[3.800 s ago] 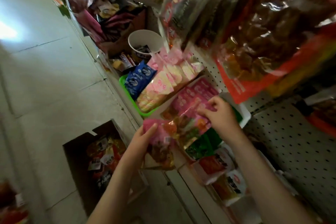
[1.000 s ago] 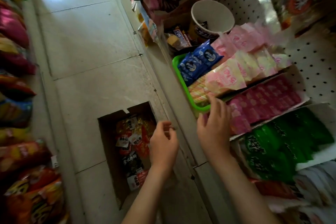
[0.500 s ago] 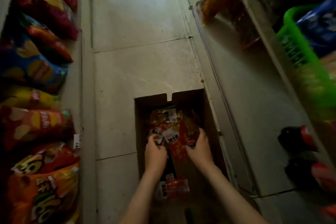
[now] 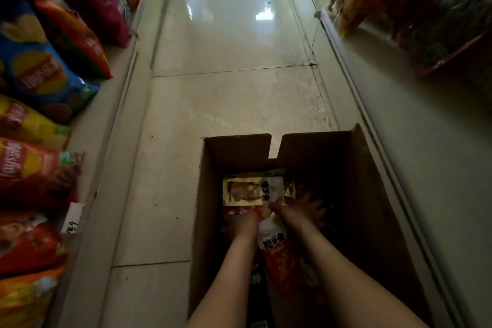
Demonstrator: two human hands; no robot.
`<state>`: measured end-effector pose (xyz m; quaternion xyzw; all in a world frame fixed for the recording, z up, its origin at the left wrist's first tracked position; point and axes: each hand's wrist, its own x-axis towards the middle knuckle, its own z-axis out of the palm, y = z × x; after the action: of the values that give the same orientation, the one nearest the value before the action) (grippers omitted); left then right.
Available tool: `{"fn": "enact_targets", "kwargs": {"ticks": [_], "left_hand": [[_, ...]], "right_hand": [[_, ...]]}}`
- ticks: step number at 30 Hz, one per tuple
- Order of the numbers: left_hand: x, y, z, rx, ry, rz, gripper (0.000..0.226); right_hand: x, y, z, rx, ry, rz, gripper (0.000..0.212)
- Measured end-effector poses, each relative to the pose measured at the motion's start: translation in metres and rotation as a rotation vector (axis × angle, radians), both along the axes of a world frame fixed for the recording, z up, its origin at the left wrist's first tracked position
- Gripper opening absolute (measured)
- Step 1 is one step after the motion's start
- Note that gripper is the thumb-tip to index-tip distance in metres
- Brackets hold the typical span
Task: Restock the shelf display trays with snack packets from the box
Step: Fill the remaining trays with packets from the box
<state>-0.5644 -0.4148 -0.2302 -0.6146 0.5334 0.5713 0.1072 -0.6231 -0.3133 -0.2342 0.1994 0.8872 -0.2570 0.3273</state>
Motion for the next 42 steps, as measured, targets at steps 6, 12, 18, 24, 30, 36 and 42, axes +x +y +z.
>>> {"fn": "enact_targets", "kwargs": {"ticks": [6,12,18,24,30,36,42], "left_hand": [[-0.001,0.001,-0.004,0.006,0.161,0.120,0.038],[-0.004,0.010,-0.002,0.075,0.058,0.031,0.039],[0.022,0.024,0.064,0.026,0.018,-0.124,0.050],[0.027,0.028,0.231,0.191,0.290,-0.359,0.072],[0.026,0.032,0.420,0.144,0.166,-0.485,0.125],[0.040,0.059,0.604,0.153,0.302,-0.464,0.092],[0.065,0.099,0.735,0.164,0.281,-0.598,0.107]], "right_hand": [[-0.002,0.003,0.001,0.052,0.040,0.171,0.093],[0.007,0.010,0.003,0.176,0.216,0.252,0.044],[0.018,0.020,0.093,-0.046,0.143,-0.038,0.029],[0.050,0.026,0.248,-0.359,0.095,-0.134,0.021],[0.089,0.030,0.428,-0.570,0.101,0.077,0.033],[0.105,0.042,0.607,-0.681,0.108,0.004,0.030],[0.136,0.084,0.744,-0.725,0.165,-0.095,0.026]]}}
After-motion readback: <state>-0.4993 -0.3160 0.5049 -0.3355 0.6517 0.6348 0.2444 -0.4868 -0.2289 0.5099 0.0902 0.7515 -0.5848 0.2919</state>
